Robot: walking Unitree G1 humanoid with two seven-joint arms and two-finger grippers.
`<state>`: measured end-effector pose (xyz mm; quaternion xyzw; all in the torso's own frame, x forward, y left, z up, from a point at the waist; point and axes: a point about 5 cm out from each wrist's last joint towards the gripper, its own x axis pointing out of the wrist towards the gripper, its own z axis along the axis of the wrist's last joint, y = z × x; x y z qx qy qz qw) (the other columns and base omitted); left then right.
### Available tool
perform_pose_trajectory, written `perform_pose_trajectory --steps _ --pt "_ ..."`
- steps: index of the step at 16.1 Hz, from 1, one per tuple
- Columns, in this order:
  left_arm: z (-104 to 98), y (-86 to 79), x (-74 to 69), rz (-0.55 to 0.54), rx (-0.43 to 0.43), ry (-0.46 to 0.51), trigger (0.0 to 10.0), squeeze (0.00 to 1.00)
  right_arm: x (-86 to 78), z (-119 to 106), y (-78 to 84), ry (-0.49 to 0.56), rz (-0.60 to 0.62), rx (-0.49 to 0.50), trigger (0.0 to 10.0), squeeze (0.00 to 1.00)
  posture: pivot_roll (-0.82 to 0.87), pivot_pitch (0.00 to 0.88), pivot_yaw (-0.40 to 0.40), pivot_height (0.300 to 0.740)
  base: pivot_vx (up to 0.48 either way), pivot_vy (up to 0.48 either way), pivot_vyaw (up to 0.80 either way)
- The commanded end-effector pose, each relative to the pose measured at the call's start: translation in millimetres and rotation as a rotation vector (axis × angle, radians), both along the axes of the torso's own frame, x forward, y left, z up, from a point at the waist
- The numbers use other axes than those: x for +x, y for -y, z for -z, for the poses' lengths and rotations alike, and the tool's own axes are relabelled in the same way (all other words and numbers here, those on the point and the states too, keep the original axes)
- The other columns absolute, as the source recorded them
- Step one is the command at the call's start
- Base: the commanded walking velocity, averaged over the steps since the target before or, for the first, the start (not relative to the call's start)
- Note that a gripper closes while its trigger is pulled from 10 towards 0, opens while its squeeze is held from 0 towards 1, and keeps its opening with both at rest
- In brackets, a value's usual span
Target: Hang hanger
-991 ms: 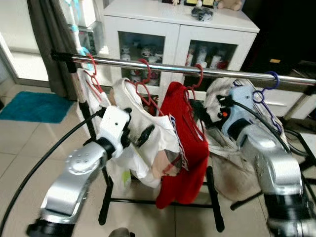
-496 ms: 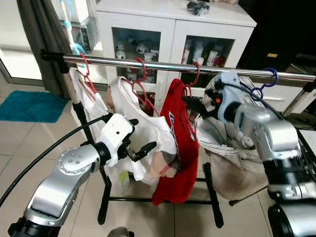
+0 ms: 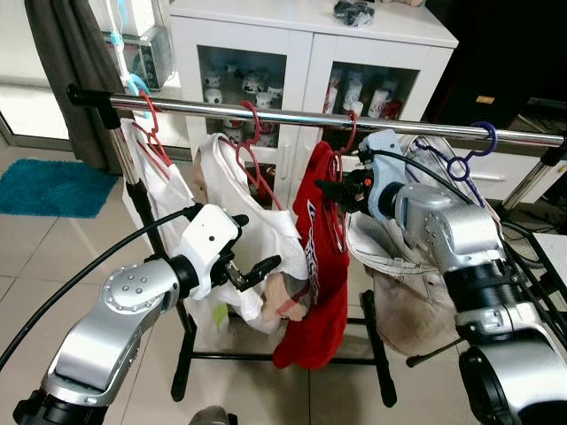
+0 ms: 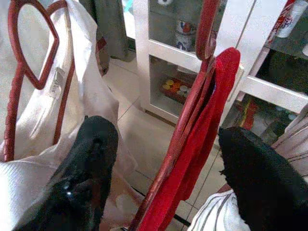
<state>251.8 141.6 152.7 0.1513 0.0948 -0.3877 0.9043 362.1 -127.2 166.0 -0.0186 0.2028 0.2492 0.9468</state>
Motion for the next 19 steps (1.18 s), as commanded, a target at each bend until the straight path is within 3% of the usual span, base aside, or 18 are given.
perform_pose_trajectory --steps 1,8,19 --pt "-3.6 4.8 -1.2 0.021 0.010 0.016 10.0 0.00 4.1 -2.0 2.3 0.008 0.022 -0.005 0.0 0.00 0.06 0.000 -0.080 0.740 0.000 0.000 0.00" --pt "-3.3 4.2 -0.9 0.028 0.021 0.015 10.0 0.00 16.3 2.0 4.9 0.006 0.107 0.000 0.0 0.00 0.06 0.000 -0.076 0.740 0.000 0.000 0.00" --pt "-1.5 4.2 -1.7 0.034 0.037 0.013 10.0 0.00 20.4 6.1 1.1 0.007 0.089 -0.008 0.0 0.00 0.06 0.000 -0.078 0.740 0.000 0.000 0.00"
